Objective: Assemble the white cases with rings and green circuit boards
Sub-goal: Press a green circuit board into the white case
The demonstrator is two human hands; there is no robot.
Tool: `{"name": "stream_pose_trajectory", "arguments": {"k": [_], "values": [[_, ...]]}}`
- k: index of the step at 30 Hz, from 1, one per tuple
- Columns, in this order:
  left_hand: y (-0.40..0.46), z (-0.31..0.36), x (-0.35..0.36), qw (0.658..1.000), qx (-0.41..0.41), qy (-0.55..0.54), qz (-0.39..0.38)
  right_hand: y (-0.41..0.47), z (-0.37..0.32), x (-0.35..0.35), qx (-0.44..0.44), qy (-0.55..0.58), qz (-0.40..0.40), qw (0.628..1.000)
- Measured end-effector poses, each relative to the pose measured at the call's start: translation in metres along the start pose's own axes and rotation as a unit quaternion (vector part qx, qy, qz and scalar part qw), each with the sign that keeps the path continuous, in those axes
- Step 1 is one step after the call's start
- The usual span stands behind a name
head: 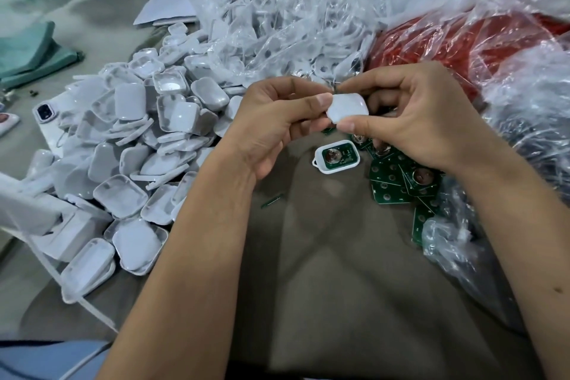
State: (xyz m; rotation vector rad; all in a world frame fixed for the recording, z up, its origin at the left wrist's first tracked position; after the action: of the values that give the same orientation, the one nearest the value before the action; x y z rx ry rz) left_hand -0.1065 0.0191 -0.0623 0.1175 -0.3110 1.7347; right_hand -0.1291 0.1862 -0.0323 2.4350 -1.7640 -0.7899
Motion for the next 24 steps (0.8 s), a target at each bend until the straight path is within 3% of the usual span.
{"name": "stream_pose_trajectory", "arguments": {"k": [3, 5, 8, 11, 13, 17, 24], "values": [[-0.002, 0.002, -0.001, 0.999, 0.009, 0.041, 0.006, 0.0, -0.003, -0.001, -0.013, -0.041, -0.005, 0.999], [-0.002, 0.005, -0.005, 0.99, 0.046, 0.132, 0.031, 0.0, -0.004, -0.005, -0.025, -0.074, 0.009, 0.997], [-0.007, 0.012, -0.003, 0.93, 0.135, 0.342, 0.003, 0.003, -0.003, -0.017, -0.041, -0.118, 0.051, 0.991], [-0.019, 0.001, 0.008, 0.877, 0.129, 0.451, -0.102, 0.004, -0.003, -0.02, -0.055, -0.131, 0.052, 0.988], [-0.022, -0.001, 0.011, 0.86, 0.136, 0.477, -0.12, 0.003, -0.002, -0.017, -0.053, -0.122, 0.023, 0.991], [-0.023, 0.004, 0.01, 0.857, 0.138, 0.487, -0.098, 0.001, -0.004, -0.006, -0.046, -0.109, -0.032, 0.992], [-0.026, 0.006, 0.007, 0.865, 0.128, 0.474, -0.106, 0.001, -0.005, -0.003, -0.055, -0.103, -0.044, 0.992]]}}
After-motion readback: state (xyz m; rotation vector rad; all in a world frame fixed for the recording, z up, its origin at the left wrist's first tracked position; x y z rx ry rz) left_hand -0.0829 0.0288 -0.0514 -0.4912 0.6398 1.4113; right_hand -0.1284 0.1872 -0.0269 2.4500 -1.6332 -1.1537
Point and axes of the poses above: each hand's wrist, its own y-axis towards the middle knuckle, its own x-axis out of the palm, z = x × y, the point moved 8 cm from there along y, towards the middle knuckle, and after that the axes turned 8 degrees about z, right-handed, at the moved point
